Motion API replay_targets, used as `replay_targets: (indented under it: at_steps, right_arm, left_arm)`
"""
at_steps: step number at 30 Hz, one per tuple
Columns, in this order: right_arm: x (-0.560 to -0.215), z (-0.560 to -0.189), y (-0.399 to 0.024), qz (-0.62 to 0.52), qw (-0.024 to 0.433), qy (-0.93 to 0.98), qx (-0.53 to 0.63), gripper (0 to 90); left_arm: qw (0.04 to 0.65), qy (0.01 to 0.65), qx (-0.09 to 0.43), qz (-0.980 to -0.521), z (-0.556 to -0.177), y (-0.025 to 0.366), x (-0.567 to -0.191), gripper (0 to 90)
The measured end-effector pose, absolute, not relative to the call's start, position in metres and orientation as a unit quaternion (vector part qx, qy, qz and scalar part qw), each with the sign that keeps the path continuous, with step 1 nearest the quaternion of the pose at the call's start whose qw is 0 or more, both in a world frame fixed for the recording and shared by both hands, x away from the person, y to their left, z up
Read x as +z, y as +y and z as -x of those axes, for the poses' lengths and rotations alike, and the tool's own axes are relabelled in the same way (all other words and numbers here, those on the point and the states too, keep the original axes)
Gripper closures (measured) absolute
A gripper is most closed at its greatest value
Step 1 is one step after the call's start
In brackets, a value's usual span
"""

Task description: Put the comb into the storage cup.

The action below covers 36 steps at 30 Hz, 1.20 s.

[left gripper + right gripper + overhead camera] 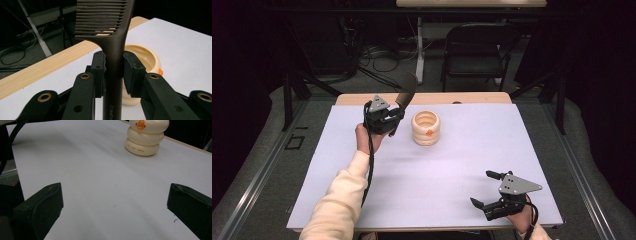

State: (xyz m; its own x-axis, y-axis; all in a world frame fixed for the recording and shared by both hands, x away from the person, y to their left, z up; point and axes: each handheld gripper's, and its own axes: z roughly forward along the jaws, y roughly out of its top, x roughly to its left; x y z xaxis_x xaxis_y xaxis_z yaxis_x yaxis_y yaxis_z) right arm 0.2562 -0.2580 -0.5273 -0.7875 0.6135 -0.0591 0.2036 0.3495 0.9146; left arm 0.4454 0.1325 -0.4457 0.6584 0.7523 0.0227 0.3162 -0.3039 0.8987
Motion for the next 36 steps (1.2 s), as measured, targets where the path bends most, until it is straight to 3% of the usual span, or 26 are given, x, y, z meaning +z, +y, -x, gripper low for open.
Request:
replay_targets:
  at_steps: [36]
  right_arm:
    - [-0.528,-0.256,-0.258,-0.258,0.2,0.797,0.509,0.0]
  left_arm:
    - [0.495,0.332,0.234,-0.768,-0.45,0.115,-0.429,72.3]
